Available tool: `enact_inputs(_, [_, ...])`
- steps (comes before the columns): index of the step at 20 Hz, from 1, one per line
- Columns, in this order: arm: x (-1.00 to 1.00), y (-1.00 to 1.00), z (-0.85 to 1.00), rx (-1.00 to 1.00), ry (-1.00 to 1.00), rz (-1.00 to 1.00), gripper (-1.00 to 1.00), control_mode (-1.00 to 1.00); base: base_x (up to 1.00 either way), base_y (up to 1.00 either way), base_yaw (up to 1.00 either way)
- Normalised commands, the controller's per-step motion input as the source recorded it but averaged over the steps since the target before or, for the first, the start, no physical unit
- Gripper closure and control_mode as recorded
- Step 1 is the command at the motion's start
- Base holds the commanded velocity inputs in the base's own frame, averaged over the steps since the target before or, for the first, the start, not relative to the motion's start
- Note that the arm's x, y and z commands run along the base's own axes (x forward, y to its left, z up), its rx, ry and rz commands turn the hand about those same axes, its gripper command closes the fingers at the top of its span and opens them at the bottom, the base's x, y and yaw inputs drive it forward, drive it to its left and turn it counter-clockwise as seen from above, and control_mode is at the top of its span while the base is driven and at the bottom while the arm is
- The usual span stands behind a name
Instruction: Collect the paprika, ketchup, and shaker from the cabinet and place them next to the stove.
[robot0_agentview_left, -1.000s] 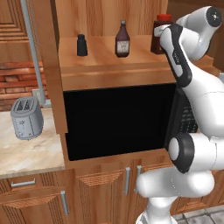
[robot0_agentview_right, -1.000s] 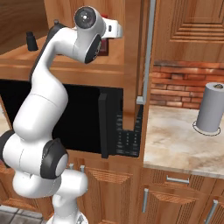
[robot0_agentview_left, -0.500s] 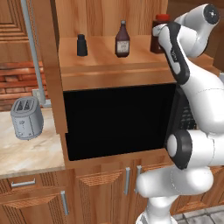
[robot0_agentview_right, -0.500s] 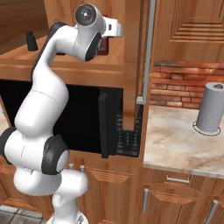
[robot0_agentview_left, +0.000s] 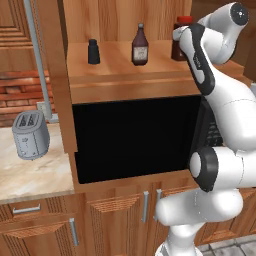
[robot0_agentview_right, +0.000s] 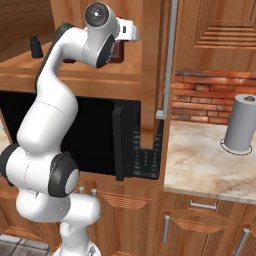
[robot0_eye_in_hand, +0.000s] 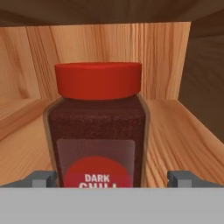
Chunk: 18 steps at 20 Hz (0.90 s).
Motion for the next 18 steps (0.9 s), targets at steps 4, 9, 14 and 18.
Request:
enact_inputs(4, [0.0,0.1,0.0,0.0,0.0,0.0,-1.0,-1.0,0.0,0.0,0.0])
enact_inputs(9, [0.0,0.21,0.0,-0.02,0.02,0.0,-1.0,-1.0,0.0,0.0,0.0])
enact_inputs(14, [0.0,0.13,0.0,-0.02,0.01,0.0,-1.0,-1.0,0.0,0.0,0.0])
enact_inputs(18, [0.0,0.0,0.0,0.0,0.0,0.0,-1.0,-1.0,0.0,0.0,0.0])
